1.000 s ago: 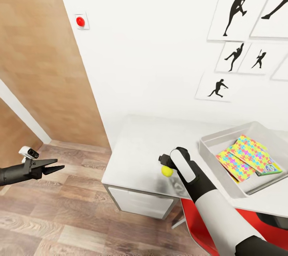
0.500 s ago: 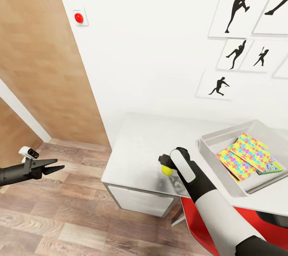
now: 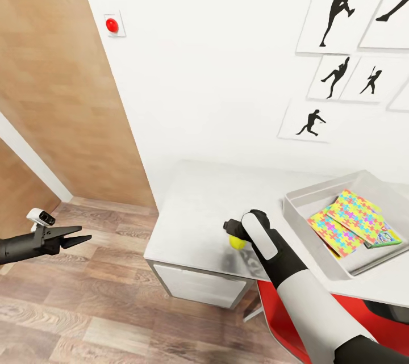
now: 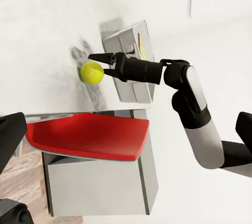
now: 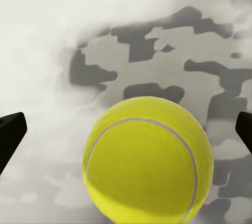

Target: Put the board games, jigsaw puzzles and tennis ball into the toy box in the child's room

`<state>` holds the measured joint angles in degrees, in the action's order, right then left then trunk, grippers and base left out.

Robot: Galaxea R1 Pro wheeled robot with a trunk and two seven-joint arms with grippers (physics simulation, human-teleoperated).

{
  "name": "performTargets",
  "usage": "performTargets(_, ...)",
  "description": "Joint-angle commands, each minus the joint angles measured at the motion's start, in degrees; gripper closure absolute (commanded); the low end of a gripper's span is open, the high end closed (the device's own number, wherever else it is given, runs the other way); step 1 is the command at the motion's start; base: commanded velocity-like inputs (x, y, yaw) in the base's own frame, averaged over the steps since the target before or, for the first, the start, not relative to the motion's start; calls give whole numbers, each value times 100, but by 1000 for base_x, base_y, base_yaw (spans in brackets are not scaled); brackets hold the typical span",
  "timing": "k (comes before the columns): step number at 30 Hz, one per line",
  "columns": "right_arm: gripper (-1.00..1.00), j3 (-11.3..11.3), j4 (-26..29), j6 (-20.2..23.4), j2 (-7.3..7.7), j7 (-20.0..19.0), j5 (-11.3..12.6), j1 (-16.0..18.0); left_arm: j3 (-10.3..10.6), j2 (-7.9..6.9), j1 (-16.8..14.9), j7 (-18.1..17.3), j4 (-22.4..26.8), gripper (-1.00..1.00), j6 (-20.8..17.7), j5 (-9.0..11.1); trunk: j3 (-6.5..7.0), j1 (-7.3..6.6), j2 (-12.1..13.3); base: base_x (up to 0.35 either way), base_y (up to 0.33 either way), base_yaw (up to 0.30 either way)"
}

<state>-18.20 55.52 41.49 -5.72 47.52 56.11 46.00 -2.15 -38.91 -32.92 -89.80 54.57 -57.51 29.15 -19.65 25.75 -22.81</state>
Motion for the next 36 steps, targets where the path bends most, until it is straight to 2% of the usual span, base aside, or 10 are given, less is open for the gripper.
performTargets(1,-100,-9,5,11,1,53,48,6,5,-3,-4,-20,1,-100,-60,3,-10,3,-11,0,0,0)
performTargets(34,-100,0,-155,8,0,50,41,6,5,-3,-4,-20,1,-100,-64,3,-10,3,-11,-17,0,0)
performTargets(35,100,0,-155,8,0,51,41,6,5,-3,-4,-20,1,-100,-65,3,-10,3,-11,0,0,0)
performTargets(36,100,2,-155,8,0,49,41,6,6,-3,-4,-20,1,-100,-66,3,-10,3,-11,0,0,0)
